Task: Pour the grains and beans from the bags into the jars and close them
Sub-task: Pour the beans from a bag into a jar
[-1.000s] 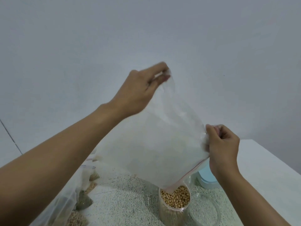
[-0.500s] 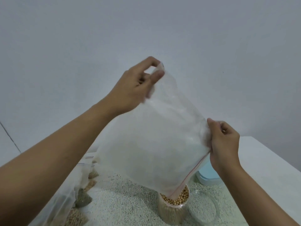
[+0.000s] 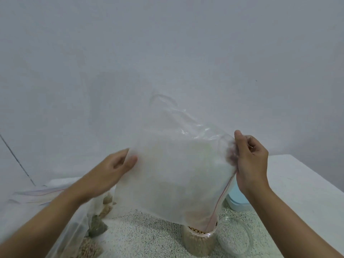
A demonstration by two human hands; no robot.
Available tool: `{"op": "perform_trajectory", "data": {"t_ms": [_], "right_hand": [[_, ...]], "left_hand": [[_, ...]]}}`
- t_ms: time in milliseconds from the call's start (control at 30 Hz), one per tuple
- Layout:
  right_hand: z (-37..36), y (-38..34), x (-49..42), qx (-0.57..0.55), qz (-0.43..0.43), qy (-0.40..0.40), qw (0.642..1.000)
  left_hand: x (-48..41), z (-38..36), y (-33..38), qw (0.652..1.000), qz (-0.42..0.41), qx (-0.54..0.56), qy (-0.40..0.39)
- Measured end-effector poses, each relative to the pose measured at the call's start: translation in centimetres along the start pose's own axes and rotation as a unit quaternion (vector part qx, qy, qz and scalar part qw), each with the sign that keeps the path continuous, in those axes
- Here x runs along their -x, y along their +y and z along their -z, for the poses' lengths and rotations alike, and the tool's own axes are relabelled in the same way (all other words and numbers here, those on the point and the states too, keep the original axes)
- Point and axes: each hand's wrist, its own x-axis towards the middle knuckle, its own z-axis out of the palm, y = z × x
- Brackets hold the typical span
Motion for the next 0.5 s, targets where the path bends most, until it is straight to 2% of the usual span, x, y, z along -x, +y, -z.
{"op": "perform_trajectory", "data": {"t_ms": [100, 233, 367, 500], "right_hand": [[0.0, 0.2, -0.3, 0.002, -0.007, 0.005, 1.0], [-0.1, 0.5, -0.8, 0.004, -0.026, 0.016, 1.0], [0.0, 0.7, -1.7, 0.01, -0.046, 0.03, 0.998], [0.2, 0.9, -2.5, 0.02, -0.065, 0.043, 0.997]], "left_hand": [[2.0, -1.9, -2.3, 0.999, 0.015, -0.003, 0.046], [2.3, -2.8, -2.8, 0.987, 0.002, -0.078, 0.141], [2.1, -2.8, -0.8, 0.988, -0.008, -0.081, 0.13], [1.2, -2.0, 1.3, 0.983, -0.055, -0.111, 0.134]]}}
